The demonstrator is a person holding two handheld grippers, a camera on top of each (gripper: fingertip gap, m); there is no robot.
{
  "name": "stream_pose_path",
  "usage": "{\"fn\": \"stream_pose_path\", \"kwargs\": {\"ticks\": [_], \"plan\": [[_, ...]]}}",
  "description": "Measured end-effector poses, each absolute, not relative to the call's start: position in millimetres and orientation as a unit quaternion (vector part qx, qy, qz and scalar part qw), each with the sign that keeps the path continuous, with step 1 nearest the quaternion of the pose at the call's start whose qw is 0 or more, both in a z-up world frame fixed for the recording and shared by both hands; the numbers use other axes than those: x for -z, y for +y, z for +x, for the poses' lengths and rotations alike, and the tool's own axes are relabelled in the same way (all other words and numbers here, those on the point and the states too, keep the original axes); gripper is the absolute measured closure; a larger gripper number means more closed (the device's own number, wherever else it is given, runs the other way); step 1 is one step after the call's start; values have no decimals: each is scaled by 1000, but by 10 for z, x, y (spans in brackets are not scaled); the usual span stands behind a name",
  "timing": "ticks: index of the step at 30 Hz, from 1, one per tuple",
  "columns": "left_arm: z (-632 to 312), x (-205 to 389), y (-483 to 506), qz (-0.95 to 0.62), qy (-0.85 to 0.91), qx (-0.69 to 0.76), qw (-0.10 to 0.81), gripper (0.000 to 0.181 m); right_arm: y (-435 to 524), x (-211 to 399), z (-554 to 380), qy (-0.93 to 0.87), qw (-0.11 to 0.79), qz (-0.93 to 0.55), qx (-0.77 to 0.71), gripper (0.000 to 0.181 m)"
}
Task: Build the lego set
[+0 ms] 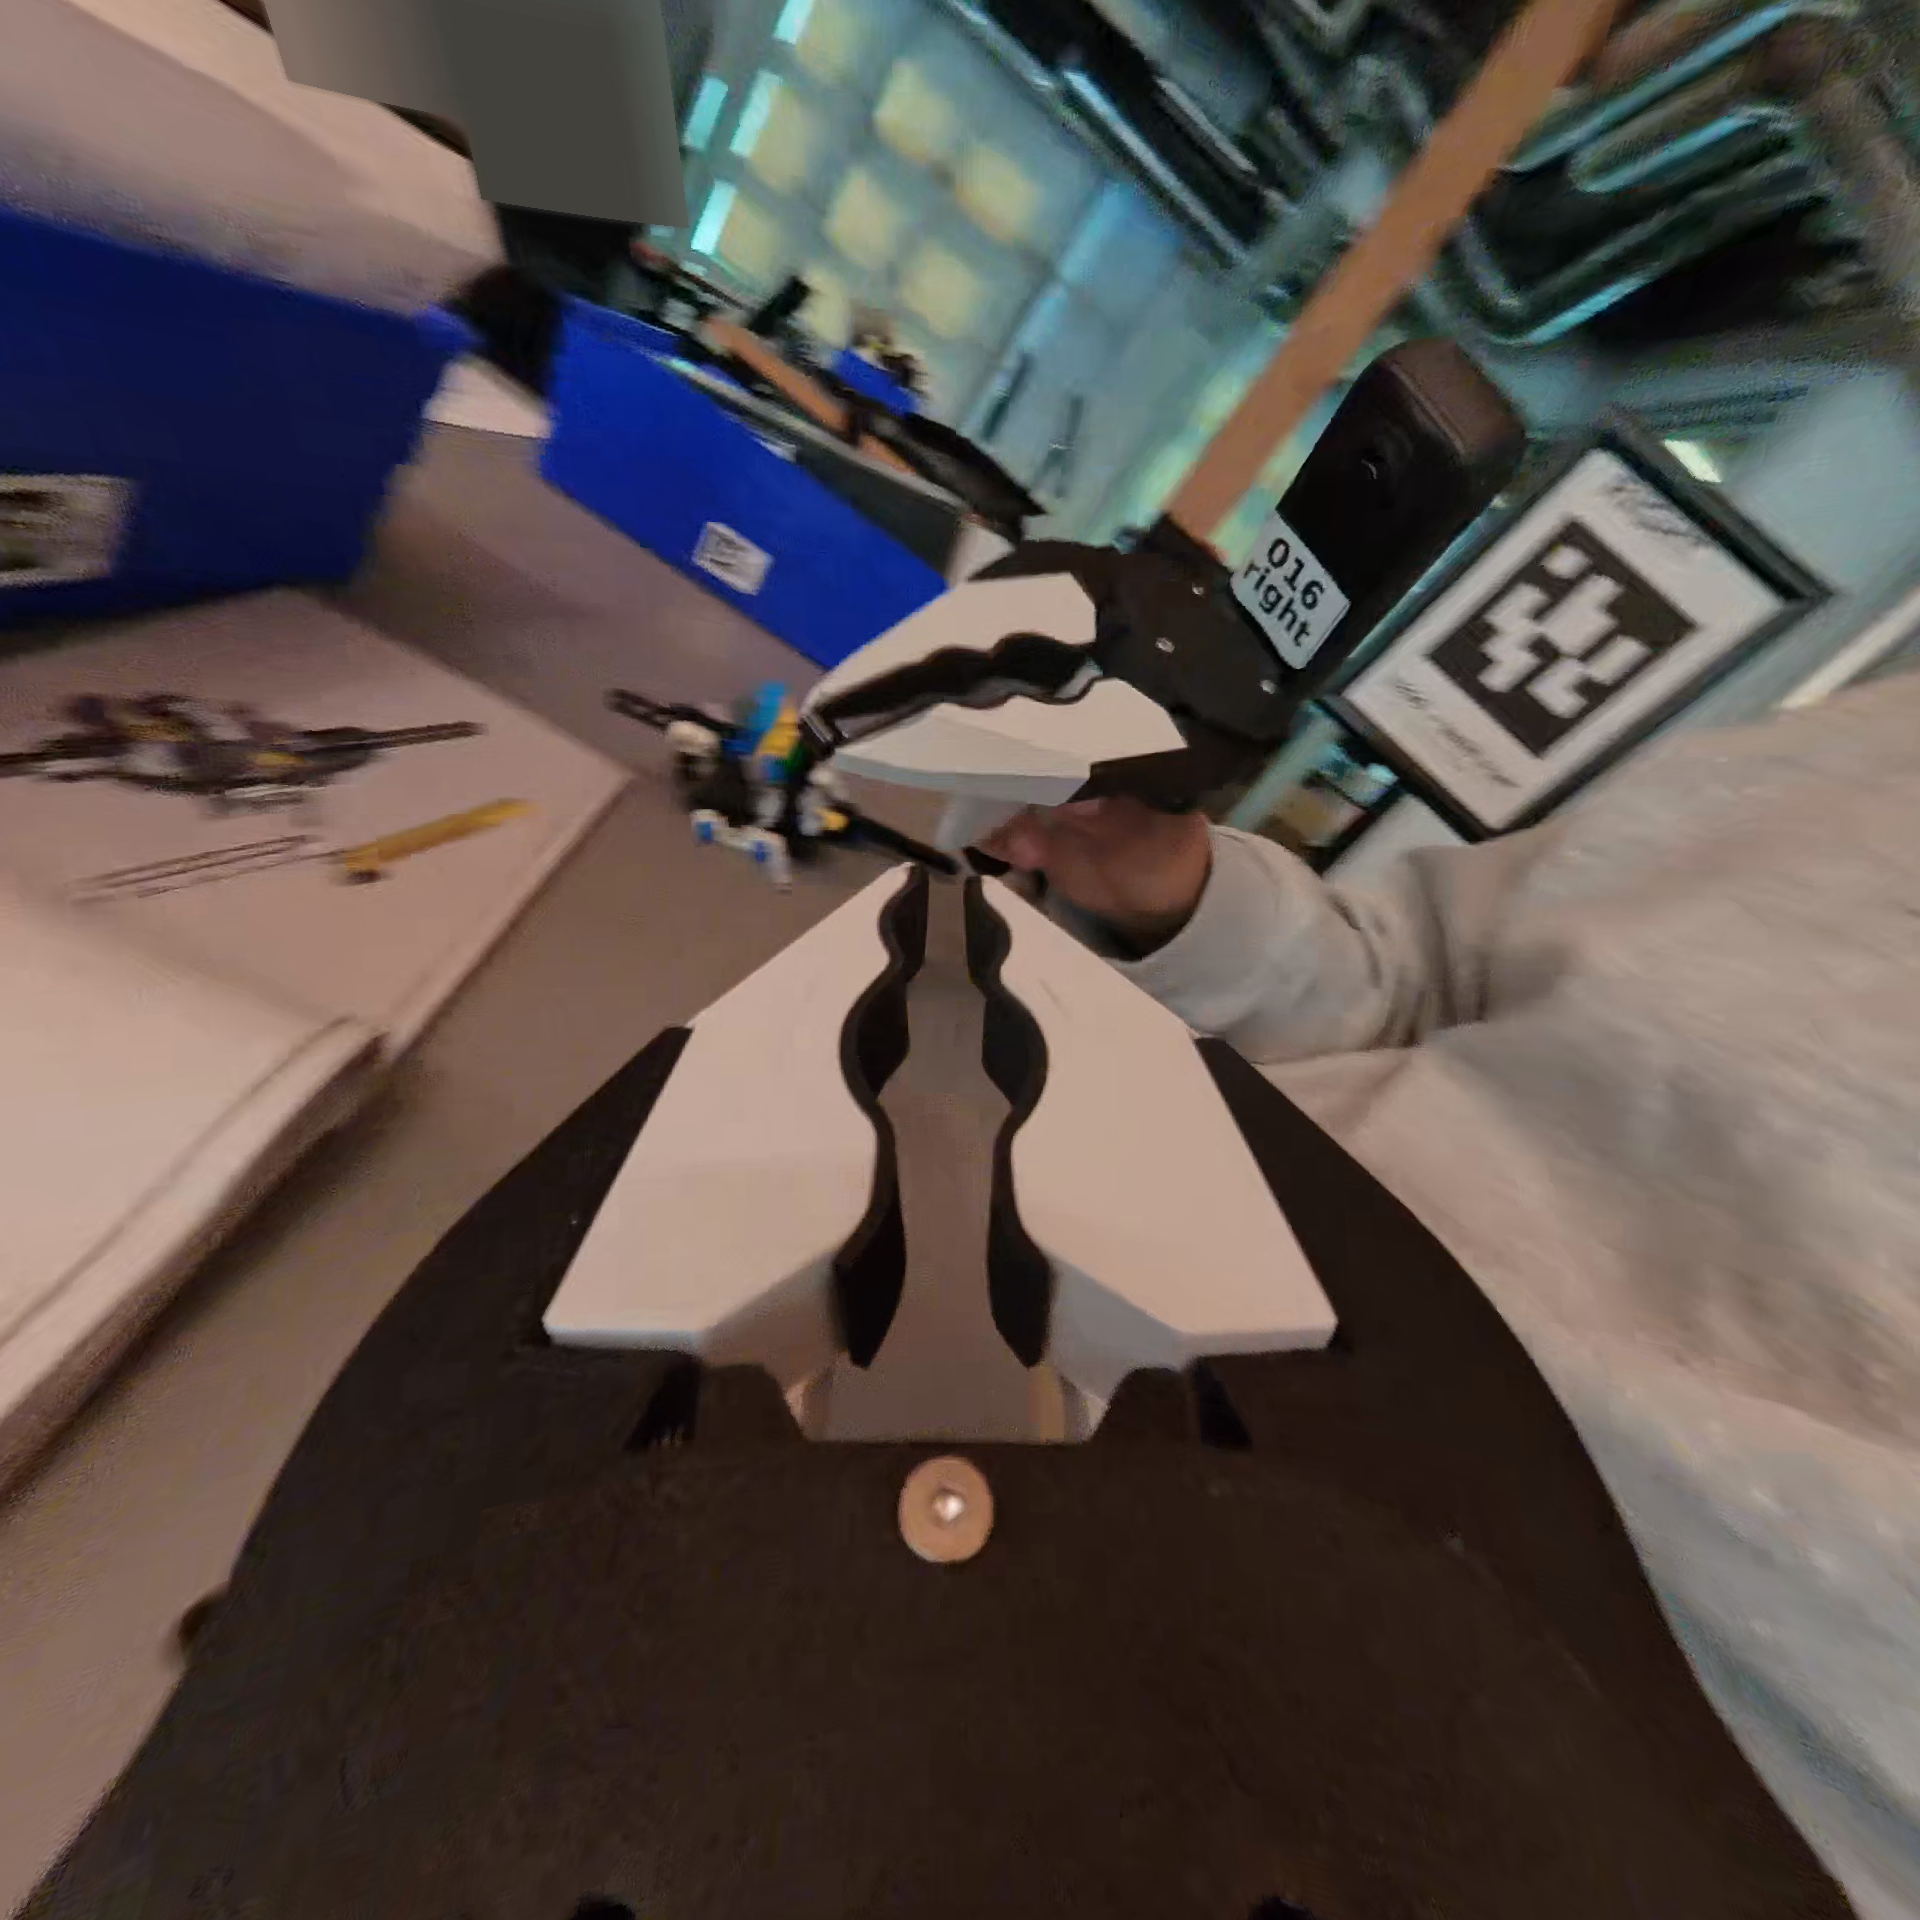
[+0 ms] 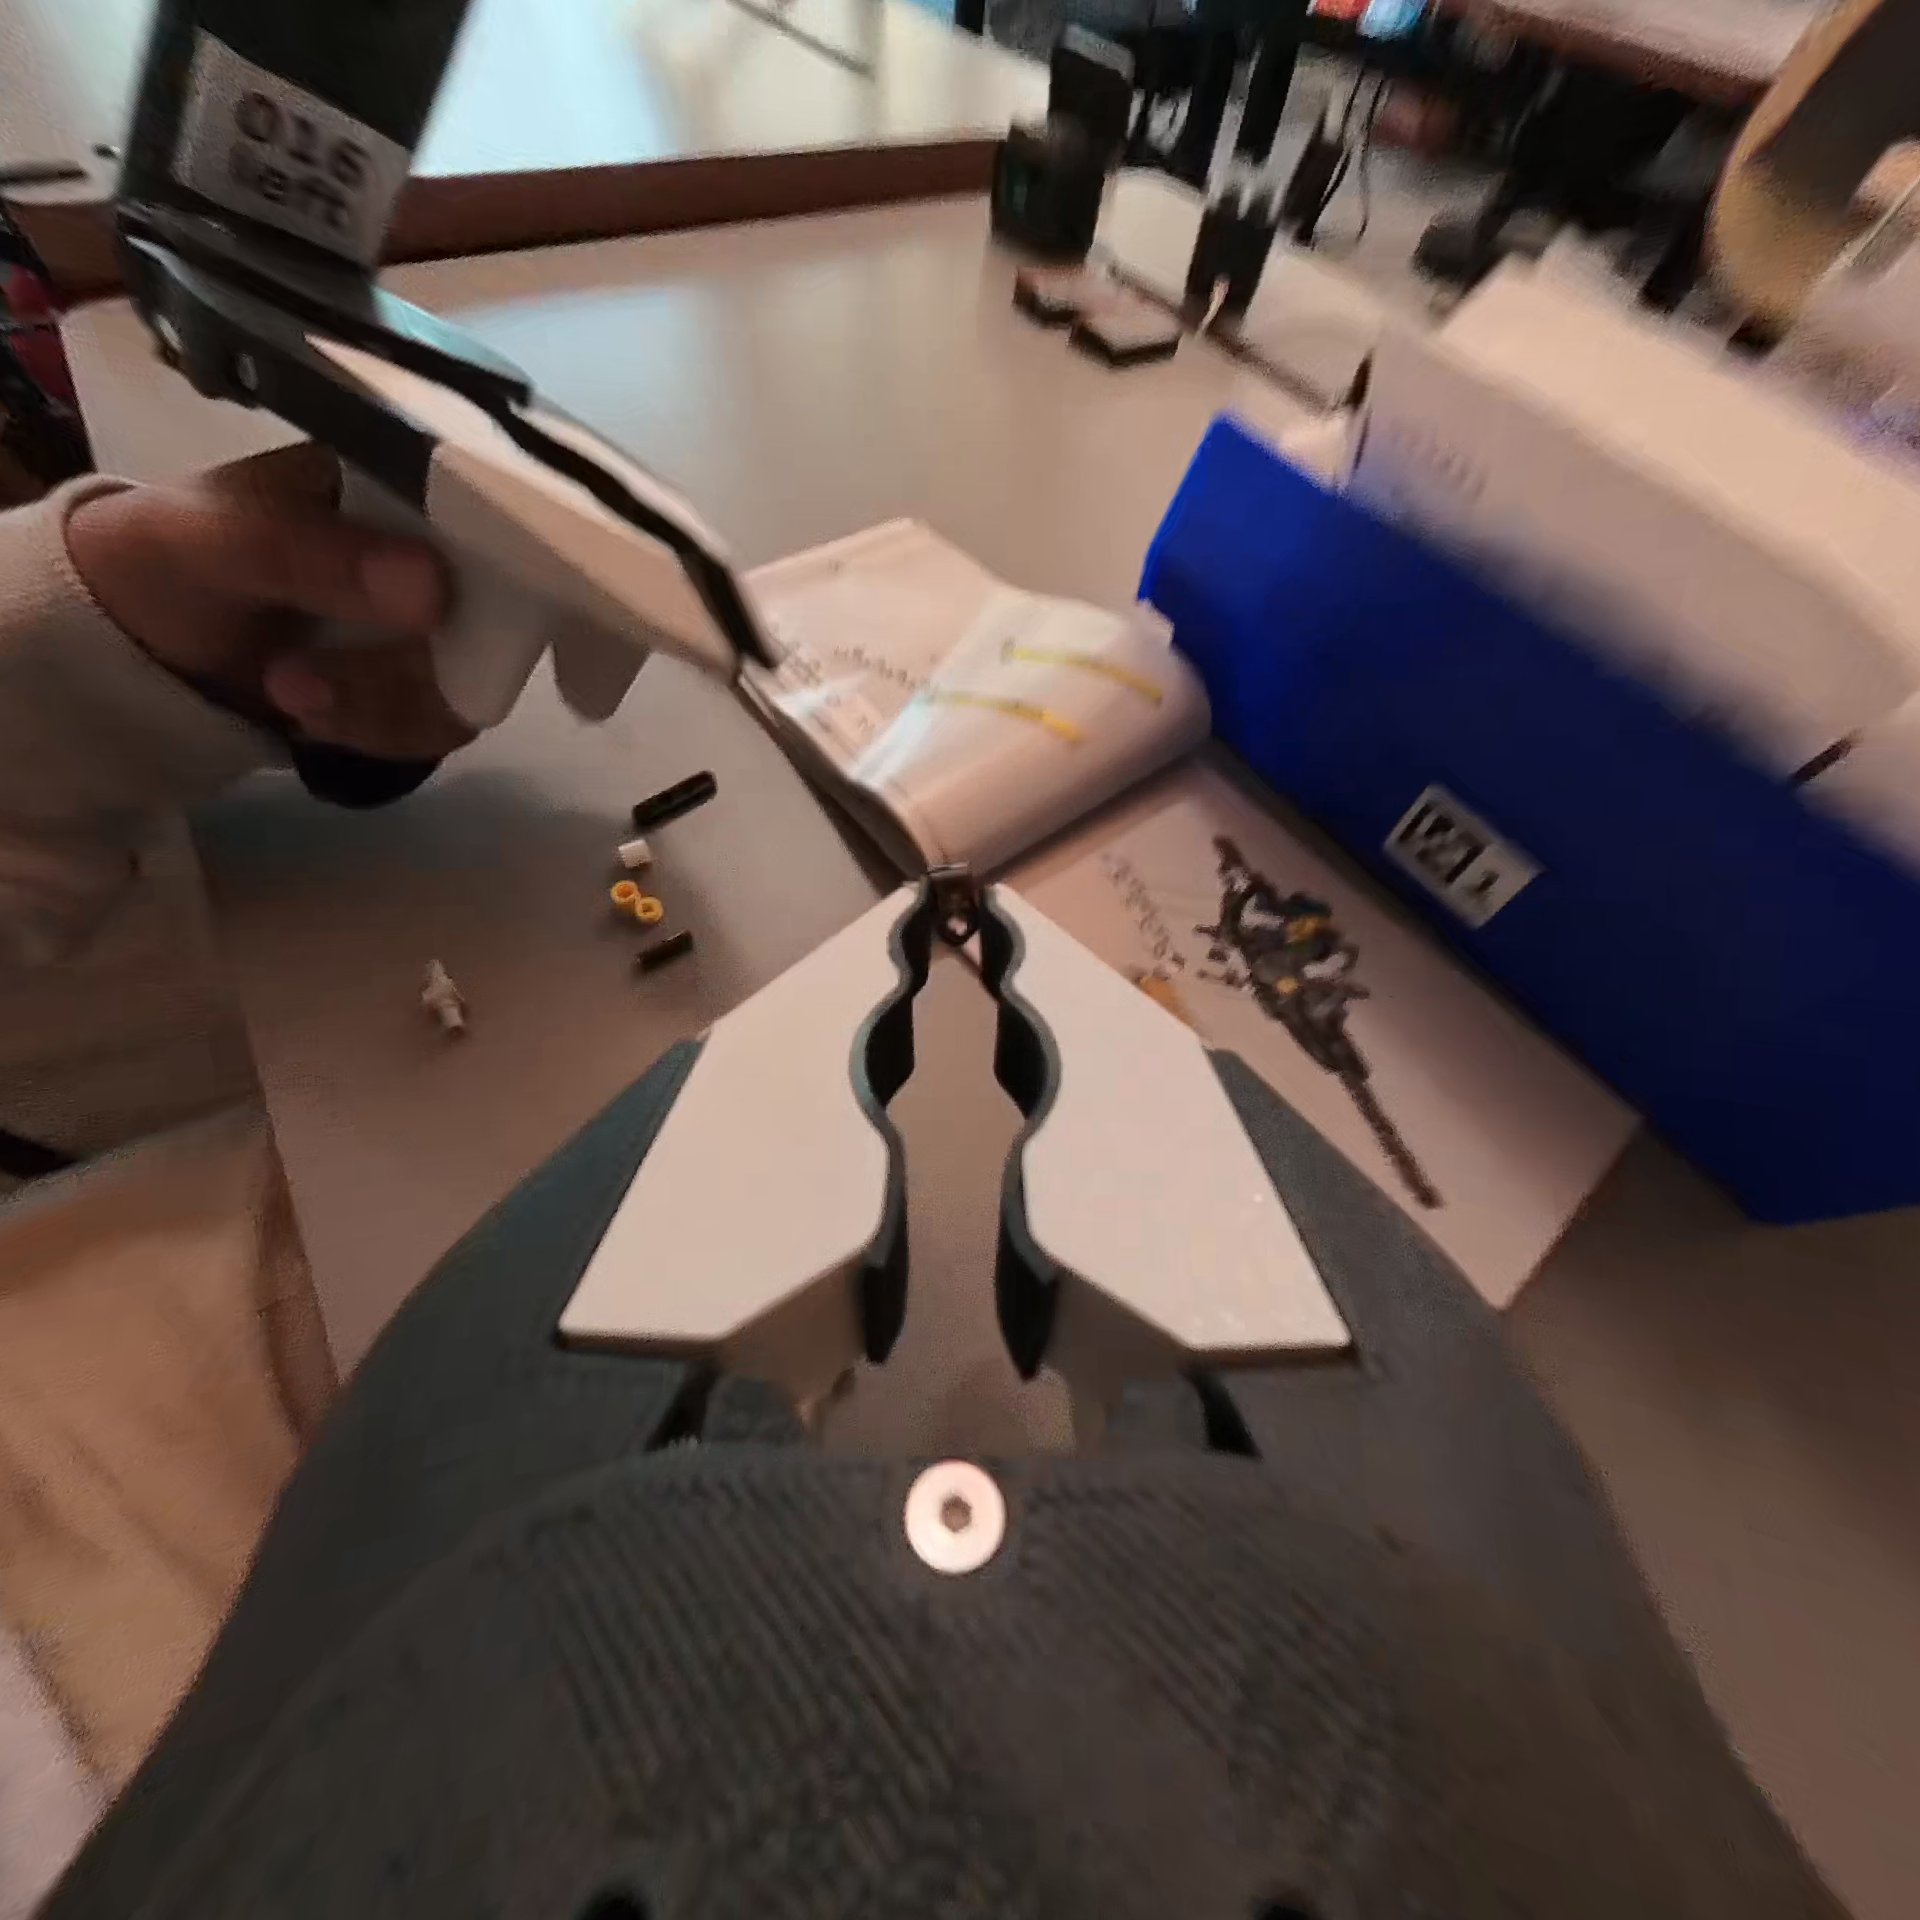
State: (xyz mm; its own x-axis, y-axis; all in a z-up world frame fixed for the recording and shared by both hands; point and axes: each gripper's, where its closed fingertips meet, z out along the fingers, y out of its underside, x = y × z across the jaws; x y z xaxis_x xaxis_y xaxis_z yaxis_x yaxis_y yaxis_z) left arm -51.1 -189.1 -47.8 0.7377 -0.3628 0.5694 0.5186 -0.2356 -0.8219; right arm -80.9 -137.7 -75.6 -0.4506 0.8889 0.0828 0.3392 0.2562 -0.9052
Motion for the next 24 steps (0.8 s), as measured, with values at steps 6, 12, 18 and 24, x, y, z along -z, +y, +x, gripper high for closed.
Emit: {"fn": "stream_pose_path", "kwargs": {"ticks": [6, 12, 18, 24], "plan": [[-109, 442, -1682, -699, -9, 377, 608, 165, -1581, 146, -531, -704, 424, -331, -464, 175], [33, 337, -1708, -672, 16, 417, 611, 163, -1646, 0, -248, -655, 367, -350, -561, 175], [-55, 309, -1729, -666, 6, 406, 625, 160, -1738, 121, -220, -640, 332, -368, -587, 175], [-48, 318, -1726, -666, 8, 409, 623, 159, -1868, 162, -260, -634, 295, -367, -613, 175]]}}
